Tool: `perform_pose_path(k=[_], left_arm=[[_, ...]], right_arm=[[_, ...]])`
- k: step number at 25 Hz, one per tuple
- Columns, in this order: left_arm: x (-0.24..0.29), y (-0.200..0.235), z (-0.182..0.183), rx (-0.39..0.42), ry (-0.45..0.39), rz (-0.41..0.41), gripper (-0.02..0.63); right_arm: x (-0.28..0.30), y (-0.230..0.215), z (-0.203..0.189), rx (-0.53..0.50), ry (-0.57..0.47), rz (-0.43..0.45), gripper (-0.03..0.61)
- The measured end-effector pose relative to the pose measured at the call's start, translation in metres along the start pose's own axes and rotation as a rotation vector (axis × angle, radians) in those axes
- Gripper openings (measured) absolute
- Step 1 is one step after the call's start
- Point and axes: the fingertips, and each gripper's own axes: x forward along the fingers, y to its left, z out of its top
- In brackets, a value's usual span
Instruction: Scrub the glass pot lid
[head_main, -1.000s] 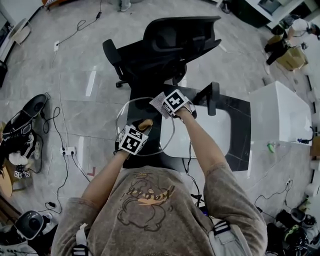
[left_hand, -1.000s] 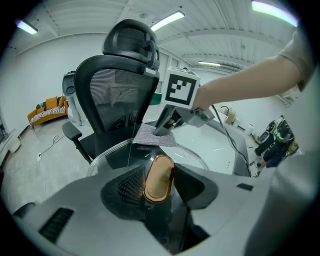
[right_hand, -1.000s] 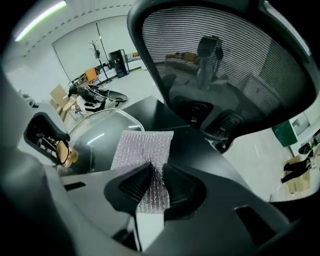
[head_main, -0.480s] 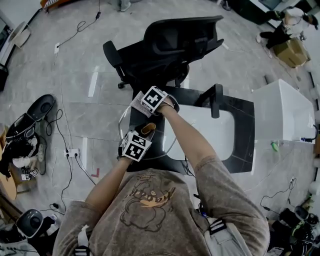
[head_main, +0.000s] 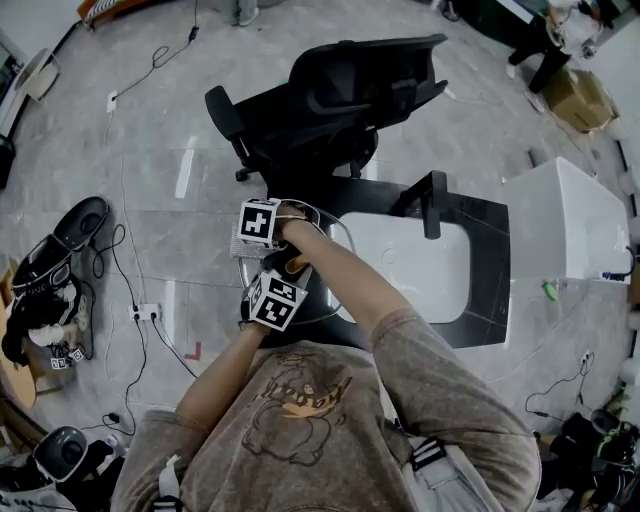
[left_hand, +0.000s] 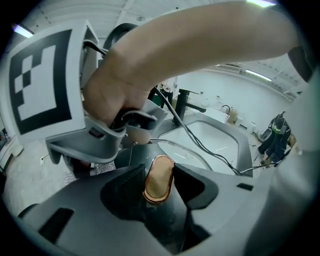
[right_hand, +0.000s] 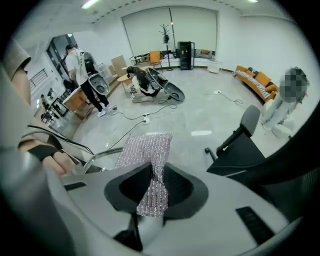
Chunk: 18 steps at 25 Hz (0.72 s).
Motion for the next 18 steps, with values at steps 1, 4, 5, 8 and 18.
perform_pose_path(k=[1, 4, 5, 8, 18], left_arm=[[0.0, 0.001, 0.0, 0.002, -0.004, 0.002, 0.192], [0.001, 0.002, -0.001, -0.009, -0.019, 0.011, 0.193], [0.001, 0.002, -0.001, -0.01, -0.025, 0.016, 0.193], [0.001, 0.001, 0.0, 0.007, -0.034, 0.026, 0.193], [0.003, 0.001, 0.003, 0.013, -0.05, 0.02, 0.193]], right_arm=[[0.003, 0.009, 0.006, -0.015, -0.006, 0.032, 0.098], [0.006, 0.03, 0.015, -0.049, 0.003, 0.11, 0.098], [0.007, 0.034, 0.015, -0.06, 0.015, 0.126, 0.098], [0.01, 0.047, 0.013, -0.074, 0.061, 0.208, 0.098], [0.01, 0.068, 0.007, -0.06, 0.082, 0.333, 0.1]])
